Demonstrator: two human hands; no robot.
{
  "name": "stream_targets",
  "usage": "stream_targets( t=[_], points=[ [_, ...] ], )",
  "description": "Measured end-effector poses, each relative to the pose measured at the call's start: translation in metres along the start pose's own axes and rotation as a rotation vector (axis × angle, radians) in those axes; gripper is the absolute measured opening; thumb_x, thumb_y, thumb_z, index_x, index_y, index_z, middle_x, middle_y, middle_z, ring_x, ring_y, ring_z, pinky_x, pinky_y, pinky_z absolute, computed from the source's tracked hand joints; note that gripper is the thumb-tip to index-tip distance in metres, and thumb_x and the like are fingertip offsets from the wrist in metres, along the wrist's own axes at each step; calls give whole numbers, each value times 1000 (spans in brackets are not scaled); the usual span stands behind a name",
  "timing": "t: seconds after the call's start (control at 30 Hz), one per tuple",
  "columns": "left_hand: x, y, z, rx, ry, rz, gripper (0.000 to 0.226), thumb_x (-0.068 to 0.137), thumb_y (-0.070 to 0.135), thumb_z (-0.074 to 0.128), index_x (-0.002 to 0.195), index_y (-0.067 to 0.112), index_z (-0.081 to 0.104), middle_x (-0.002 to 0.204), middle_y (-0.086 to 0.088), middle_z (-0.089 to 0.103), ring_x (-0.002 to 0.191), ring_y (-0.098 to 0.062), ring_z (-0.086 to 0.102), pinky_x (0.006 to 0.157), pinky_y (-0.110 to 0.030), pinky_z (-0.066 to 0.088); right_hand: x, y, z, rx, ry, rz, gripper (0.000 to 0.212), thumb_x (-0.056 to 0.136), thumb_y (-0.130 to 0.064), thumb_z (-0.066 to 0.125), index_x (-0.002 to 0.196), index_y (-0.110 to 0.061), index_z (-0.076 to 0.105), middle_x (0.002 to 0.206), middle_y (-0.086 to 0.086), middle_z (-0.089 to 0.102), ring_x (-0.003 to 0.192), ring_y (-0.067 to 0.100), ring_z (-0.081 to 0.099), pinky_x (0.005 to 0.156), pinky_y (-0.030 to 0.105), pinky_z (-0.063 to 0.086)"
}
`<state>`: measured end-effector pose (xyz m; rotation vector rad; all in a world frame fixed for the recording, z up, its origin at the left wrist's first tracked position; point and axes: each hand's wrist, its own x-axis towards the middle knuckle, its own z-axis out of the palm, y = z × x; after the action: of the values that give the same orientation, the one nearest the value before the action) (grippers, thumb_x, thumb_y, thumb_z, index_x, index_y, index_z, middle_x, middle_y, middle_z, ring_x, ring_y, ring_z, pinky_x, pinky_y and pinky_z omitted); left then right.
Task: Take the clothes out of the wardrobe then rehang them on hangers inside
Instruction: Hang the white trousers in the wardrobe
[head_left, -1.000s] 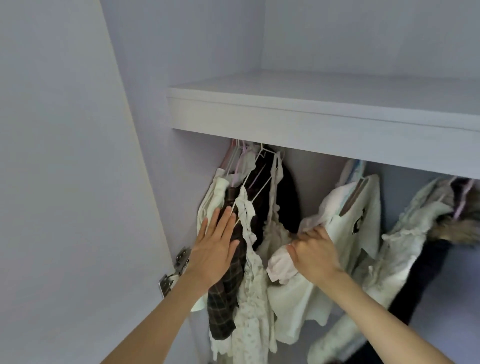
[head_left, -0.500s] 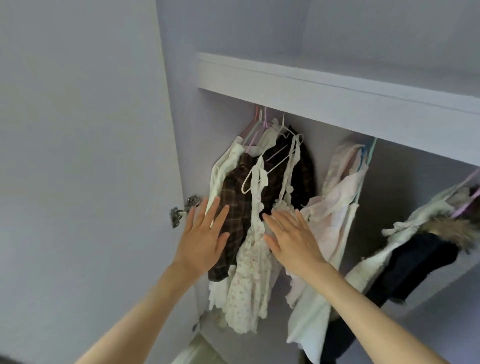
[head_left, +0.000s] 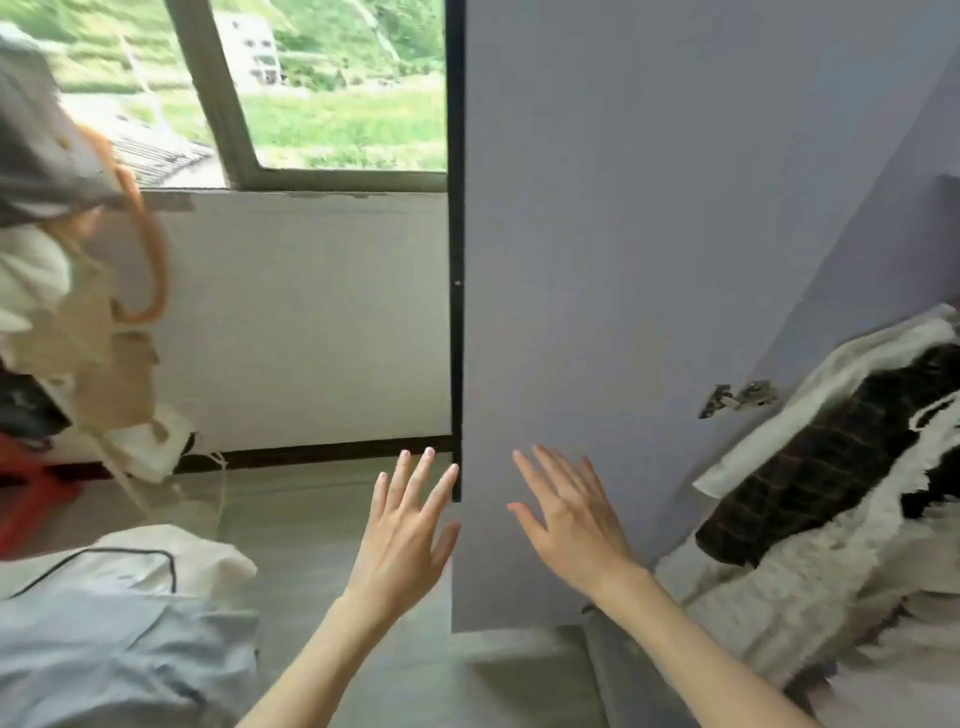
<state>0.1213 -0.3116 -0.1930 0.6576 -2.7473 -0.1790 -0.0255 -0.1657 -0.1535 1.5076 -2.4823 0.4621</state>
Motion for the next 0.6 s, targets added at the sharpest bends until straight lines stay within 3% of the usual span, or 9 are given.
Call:
stream_targets(
  t=[0.2,0.33,0.47,0.53,0.6],
  points=[
    [-124,-112,-47,17,73,-408,55,86,43,36,137,21,36,141,-13,44,132,-30,27,103,-49,31,25,-160,51,156,-66,-239,52,81,-38,50,126,-11,57,125,13,60,114,28,58,95,53,41],
    [-211,-172,-78,18,71,-666,57,87,44,33,140,22,36,147,-10,36,137,-29,26,105,-48,23,16,-264,80,347,-85,-426,51,86,-38,41,128,-12,54,129,12,57,118,27,55,100,52,35],
    [-295,-213,-99,73,20,-842,54,87,42,34,137,19,37,140,-15,45,129,-37,41,97,-53,40,10,-357,102,431,-152,-589,51,88,-40,38,129,-14,53,132,10,54,124,25,50,102,52,33],
    [-334,-232,-112,82,53,-958,53,88,42,34,136,18,40,139,-15,45,129,-36,39,95,-53,41,9,-400,112,441,-213,-689,53,89,-42,36,131,-14,52,134,10,53,126,26,48,105,51,30],
    [-365,-242,-122,112,88,-1043,56,90,43,29,139,18,39,144,-14,38,135,-32,29,103,-50,32,10,-435,121,438,-260,-773,54,89,-43,36,132,-14,50,134,10,52,126,28,47,105,51,29]
  ],
)
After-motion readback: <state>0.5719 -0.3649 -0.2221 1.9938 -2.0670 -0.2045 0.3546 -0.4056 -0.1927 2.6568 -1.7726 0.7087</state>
